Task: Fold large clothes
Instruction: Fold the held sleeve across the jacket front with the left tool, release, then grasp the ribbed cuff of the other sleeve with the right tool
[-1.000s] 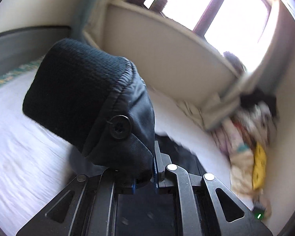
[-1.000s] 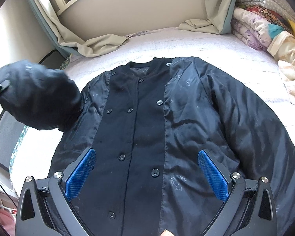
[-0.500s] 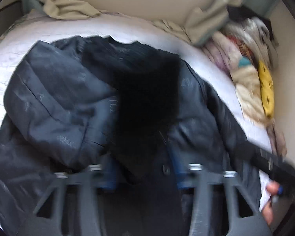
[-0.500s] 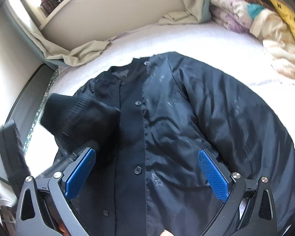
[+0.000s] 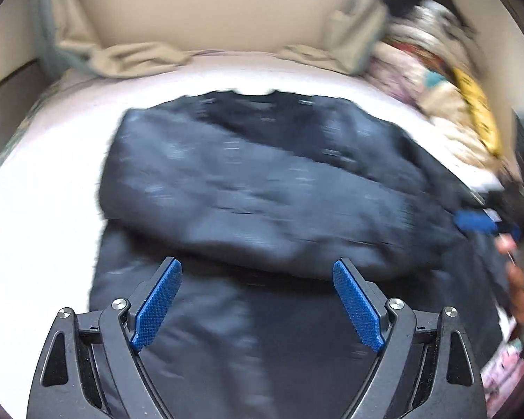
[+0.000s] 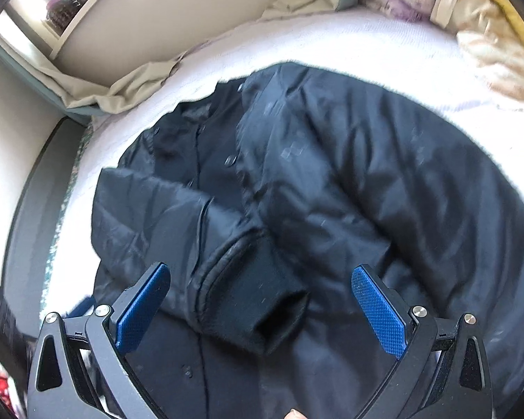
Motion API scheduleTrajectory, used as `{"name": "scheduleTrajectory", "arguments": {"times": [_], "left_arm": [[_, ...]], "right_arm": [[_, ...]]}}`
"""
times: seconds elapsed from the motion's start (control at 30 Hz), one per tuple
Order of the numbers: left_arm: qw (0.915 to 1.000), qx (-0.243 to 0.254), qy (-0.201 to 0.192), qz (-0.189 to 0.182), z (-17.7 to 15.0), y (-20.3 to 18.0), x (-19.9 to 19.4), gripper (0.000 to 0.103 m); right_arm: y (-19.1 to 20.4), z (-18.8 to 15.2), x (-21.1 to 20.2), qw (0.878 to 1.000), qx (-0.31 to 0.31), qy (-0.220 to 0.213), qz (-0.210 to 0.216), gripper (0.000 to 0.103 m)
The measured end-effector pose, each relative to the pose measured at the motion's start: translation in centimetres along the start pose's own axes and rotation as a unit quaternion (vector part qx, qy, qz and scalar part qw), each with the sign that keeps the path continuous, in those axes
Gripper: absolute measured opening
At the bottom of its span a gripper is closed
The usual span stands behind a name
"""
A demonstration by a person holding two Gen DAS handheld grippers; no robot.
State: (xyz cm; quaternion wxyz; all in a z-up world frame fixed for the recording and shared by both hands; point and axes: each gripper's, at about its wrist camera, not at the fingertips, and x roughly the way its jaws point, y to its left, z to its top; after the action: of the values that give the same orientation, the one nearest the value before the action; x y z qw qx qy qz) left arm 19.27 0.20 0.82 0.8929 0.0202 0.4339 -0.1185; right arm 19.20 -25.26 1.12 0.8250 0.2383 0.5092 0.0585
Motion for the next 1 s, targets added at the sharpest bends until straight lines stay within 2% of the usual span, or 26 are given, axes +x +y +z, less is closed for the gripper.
{"name": "scheduleTrajectory", "arguments": {"times": [0.07, 0.13, 0.23, 0.3, 0.6, 0.7, 0.77, 0.8, 0.9, 0.97, 1.0], "left_arm": [[0.999, -0.043, 0.004, 0.014, -0.5, 2.9, 0.7, 0.091], [0.9952, -0.09, 0.034, 0.019, -0.9, 5.1, 1.9, 0.091], [0.9858, -0.144, 0.087, -0.004, -1.3, 7.2, 3.6, 0.091], [0.9805, -0.171, 0.097, -0.001, -1.9, 8.2, 4.1, 0.091], [0.9863, -0.126, 0.099, 0.037, -1.9, 7.0, 4.4, 0.091], [0.986, -0.129, 0.098, 0.041, -1.7, 6.9, 4.4, 0.091], [0.986, -0.133, 0.095, 0.032, -1.4, 6.8, 4.2, 0.091], [0.9862, -0.135, 0.092, 0.027, -1.3, 6.8, 3.9, 0.091], [0.9874, -0.136, 0.078, 0.024, -0.9, 6.6, 3.3, 0.091], [0.9883, -0.132, 0.072, 0.026, -0.7, 6.5, 2.9, 0.091], [0.9886, -0.13, 0.07, 0.028, -0.7, 6.4, 2.8, 0.091]], "right_arm": [[0.1, -0.9, 1.3, 0.999, 0.003, 0.029, 0.013, 0.103], [0.1, -2.0, 2.4, 0.999, 0.006, 0.053, 0.011, 0.103], [0.4, -3.8, 4.4, 0.996, -0.007, 0.084, -0.006, 0.103], [0.6, -4.6, 5.4, 0.996, -0.022, 0.086, -0.025, 0.103], [2.2, -7.2, 7.6, 0.989, -0.106, 0.067, -0.08, 0.103], [1.8, -6.6, 7.2, 0.99, -0.104, 0.081, -0.052, 0.103], [0.7, -5.5, 6.2, 0.995, -0.052, 0.08, 0.002, 0.103], [-0.5, -4.9, 5.5, 0.996, 0.0, 0.078, 0.044, 0.103], [-2.7, -4.1, 5.0, 0.986, 0.089, 0.079, 0.116, 0.101], [-3.5, -3.8, 5.4, 0.981, 0.117, 0.078, 0.133, 0.087], [-3.7, -3.7, 5.6, 0.98, 0.122, 0.077, 0.136, 0.084]]}}
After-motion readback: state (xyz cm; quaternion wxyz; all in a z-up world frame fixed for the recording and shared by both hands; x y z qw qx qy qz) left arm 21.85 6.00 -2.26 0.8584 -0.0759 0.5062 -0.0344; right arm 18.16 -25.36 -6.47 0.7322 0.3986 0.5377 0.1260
